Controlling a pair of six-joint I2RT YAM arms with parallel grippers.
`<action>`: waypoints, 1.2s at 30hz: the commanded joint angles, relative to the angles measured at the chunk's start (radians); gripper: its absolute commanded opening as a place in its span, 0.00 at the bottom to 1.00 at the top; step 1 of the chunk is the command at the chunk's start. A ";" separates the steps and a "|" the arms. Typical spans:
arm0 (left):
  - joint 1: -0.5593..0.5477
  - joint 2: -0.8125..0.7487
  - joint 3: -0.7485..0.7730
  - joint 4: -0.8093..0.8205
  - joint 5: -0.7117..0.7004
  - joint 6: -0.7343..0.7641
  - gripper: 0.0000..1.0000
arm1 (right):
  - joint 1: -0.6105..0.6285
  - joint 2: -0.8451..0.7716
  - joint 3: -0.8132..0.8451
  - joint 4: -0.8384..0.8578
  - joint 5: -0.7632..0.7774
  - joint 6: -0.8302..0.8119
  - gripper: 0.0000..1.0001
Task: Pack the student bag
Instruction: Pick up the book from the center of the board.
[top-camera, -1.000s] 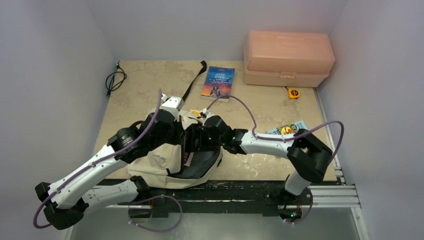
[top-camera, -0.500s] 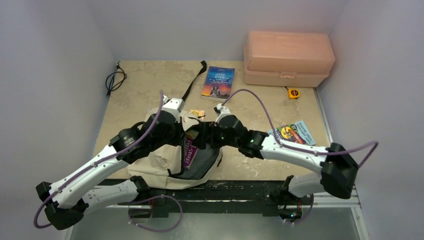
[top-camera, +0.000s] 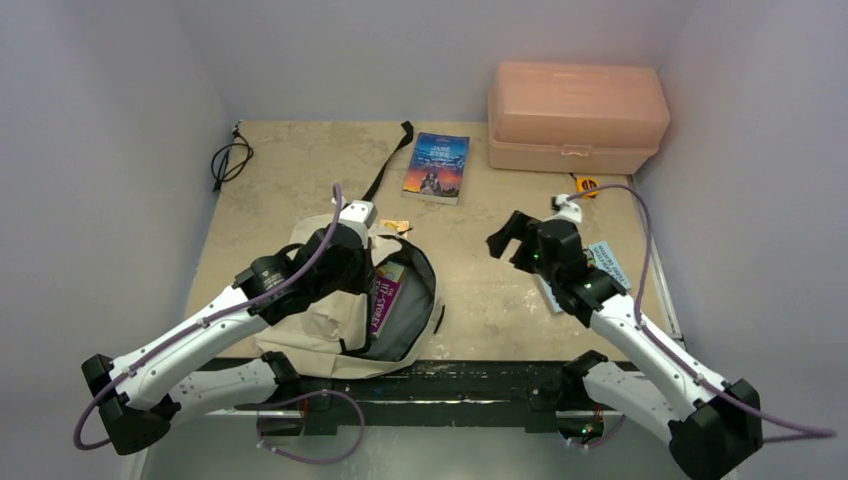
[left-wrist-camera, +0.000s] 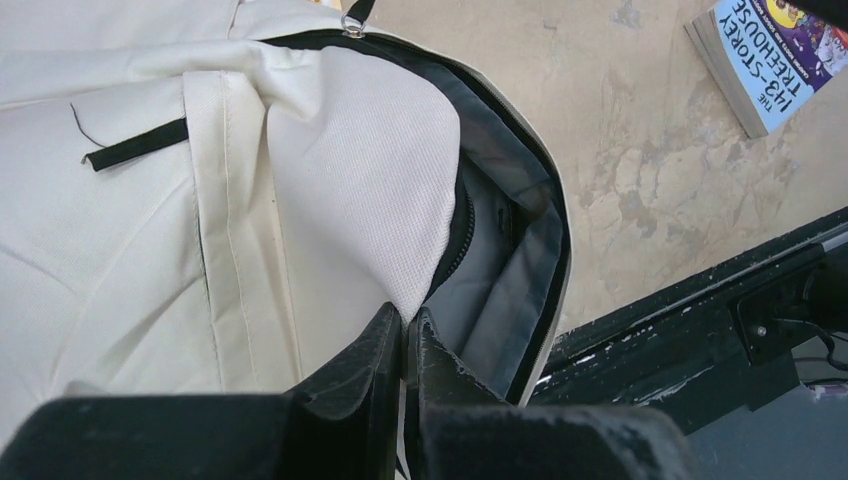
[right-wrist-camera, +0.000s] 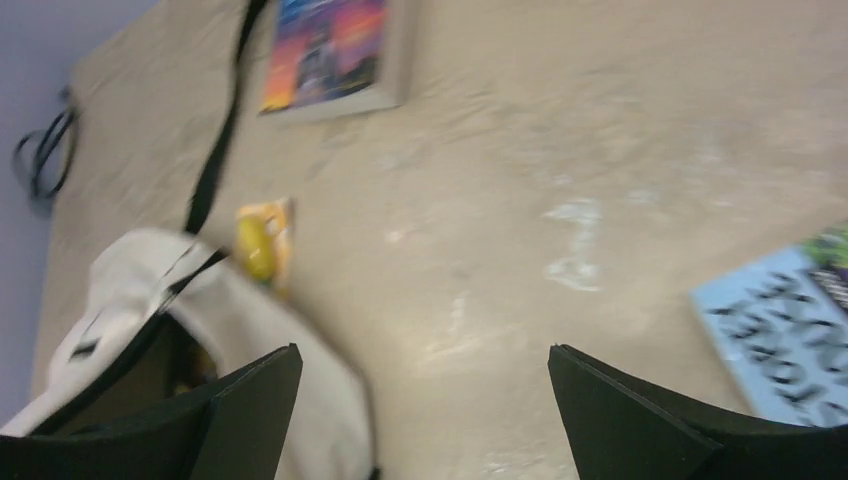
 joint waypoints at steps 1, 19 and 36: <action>0.003 0.000 -0.025 0.063 0.028 -0.008 0.00 | -0.256 -0.074 -0.075 -0.063 -0.033 0.064 0.99; 0.003 0.039 0.011 0.040 0.161 0.017 0.00 | -0.987 -0.074 -0.219 -0.074 0.089 0.170 0.99; 0.003 0.003 -0.021 0.086 0.201 0.035 0.14 | -0.741 0.387 -0.104 0.361 -0.196 -0.203 0.89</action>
